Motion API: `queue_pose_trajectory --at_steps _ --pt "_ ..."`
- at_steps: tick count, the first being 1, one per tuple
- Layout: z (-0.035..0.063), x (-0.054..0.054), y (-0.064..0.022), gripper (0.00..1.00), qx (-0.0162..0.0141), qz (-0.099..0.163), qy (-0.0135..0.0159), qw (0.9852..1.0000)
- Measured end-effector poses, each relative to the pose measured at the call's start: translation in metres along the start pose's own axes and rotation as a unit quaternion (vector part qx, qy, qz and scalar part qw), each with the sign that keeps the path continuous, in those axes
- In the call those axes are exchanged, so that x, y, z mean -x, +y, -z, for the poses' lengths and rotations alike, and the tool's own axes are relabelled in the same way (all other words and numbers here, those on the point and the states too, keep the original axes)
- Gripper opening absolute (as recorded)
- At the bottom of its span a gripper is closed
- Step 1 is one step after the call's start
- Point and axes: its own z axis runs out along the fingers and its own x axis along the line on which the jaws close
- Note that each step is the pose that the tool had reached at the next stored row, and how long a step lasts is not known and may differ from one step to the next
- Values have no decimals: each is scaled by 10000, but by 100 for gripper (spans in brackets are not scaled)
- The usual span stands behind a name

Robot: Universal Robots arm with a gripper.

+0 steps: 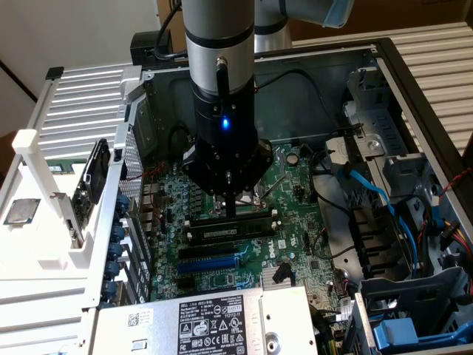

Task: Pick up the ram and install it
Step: 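Press down the ram until it locks into place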

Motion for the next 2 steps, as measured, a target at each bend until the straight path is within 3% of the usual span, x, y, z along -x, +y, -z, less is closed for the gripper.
queue_pose_trajectory --at_steps 2 --pt "0 0 0 10 0 0 0 10000"
